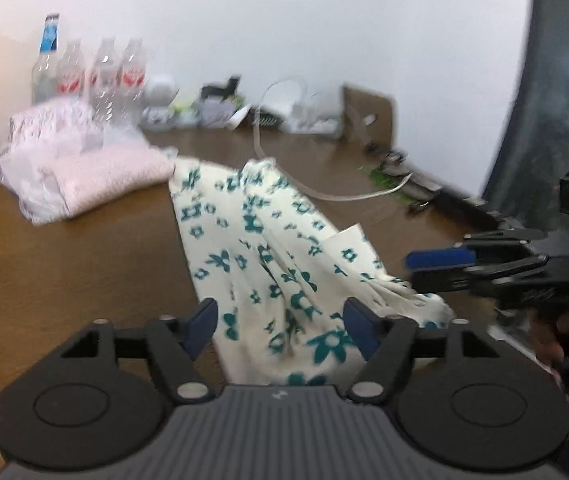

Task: Fold clothes
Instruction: 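Fold the hem end over toward the collar with both grippers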

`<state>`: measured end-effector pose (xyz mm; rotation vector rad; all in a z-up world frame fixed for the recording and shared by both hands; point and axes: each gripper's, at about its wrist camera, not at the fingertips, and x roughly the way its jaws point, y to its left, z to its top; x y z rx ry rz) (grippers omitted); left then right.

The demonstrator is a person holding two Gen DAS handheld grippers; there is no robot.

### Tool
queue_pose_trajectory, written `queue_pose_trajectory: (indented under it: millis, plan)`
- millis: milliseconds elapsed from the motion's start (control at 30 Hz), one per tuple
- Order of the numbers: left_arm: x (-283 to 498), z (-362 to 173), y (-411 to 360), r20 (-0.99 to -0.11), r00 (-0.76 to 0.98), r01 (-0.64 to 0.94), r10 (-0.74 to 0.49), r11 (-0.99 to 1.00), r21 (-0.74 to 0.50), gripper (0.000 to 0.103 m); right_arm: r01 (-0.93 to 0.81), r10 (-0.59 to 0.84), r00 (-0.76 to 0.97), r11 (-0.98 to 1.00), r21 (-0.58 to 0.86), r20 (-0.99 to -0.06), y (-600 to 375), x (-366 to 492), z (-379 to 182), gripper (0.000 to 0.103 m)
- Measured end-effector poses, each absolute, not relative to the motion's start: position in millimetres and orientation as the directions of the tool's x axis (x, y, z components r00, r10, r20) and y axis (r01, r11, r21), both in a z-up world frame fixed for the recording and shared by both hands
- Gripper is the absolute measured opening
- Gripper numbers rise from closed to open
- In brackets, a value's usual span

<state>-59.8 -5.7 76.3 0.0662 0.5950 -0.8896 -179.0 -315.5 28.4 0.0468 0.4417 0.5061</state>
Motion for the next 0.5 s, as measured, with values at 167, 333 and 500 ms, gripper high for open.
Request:
queue_pose_trajectory:
  millis: [167,333,500]
  plan:
    - [-76.4,69.0,-19.7,-0.561,0.411,0.863,-0.719,0.504,-0.013,0.076,-0.605,0.473,0.722,0.785,-0.130,-0.504,-285.2,-186.6,12.6,0.054]
    - [-91.5,53.3,-41.1,-0.641,0.339,0.928,-0.688,0.355,0.110,0.031,-0.721,0.476,0.633,0.650,-0.240,-0.610,-279.4,-188.4,6.2,0.010]
    - [-116.4,55.1,-33.6,-0.639,0.277,0.958,-0.718,0.261,0.121,0.052,-0.766,0.492,0.584,0.596,-0.239,-0.646,-278.0,-201.4,25.4,0.019]
